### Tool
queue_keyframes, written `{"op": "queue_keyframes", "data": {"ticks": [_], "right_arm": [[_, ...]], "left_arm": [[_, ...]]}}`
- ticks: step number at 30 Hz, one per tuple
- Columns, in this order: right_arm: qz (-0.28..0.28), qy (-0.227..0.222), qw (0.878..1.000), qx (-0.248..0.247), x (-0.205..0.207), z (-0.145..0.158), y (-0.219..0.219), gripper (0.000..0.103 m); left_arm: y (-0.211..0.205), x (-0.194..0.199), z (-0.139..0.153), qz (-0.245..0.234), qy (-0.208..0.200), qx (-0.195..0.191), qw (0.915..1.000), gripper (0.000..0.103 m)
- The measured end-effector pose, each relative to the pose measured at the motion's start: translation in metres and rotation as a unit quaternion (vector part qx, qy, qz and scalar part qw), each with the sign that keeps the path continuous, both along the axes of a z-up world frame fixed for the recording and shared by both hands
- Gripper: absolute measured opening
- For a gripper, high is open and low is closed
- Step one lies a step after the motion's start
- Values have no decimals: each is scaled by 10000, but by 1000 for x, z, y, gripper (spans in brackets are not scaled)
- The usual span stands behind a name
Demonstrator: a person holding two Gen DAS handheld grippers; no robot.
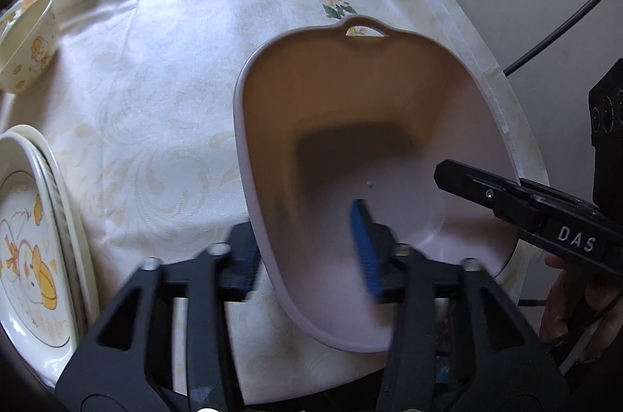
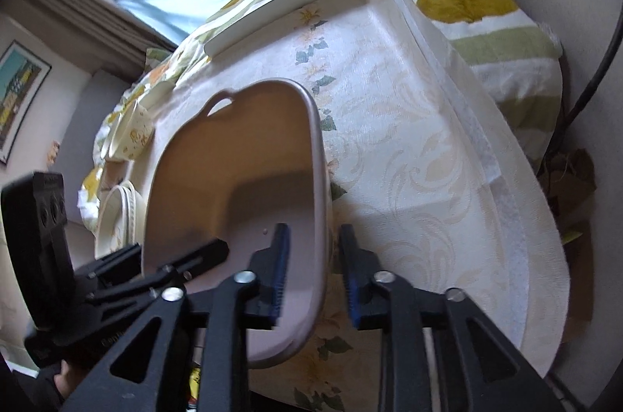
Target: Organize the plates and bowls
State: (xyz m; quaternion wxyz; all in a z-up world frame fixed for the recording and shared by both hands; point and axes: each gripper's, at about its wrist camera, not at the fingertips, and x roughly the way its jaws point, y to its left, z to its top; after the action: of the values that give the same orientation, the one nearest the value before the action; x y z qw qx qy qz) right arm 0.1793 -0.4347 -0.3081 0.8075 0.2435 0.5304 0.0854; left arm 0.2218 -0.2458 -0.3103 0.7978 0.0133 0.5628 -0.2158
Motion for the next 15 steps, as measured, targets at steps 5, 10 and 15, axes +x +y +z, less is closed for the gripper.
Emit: {"op": "queue_keyframes", "data": {"ticks": [5, 10, 15], "right_arm": [[-177, -30, 9998, 133, -1, 0, -4, 44], [-275, -145, 9995, -104, -10, 17, -8, 44], [-258, -316, 9980, -479, -20, 54, -11, 44]], "left_arm": [[1, -2, 5, 29, -183, 54, 9998, 77], [9, -7, 14, 87, -220, 87, 9997, 77], [29, -20, 43, 215, -405, 228, 9987, 77]]}}
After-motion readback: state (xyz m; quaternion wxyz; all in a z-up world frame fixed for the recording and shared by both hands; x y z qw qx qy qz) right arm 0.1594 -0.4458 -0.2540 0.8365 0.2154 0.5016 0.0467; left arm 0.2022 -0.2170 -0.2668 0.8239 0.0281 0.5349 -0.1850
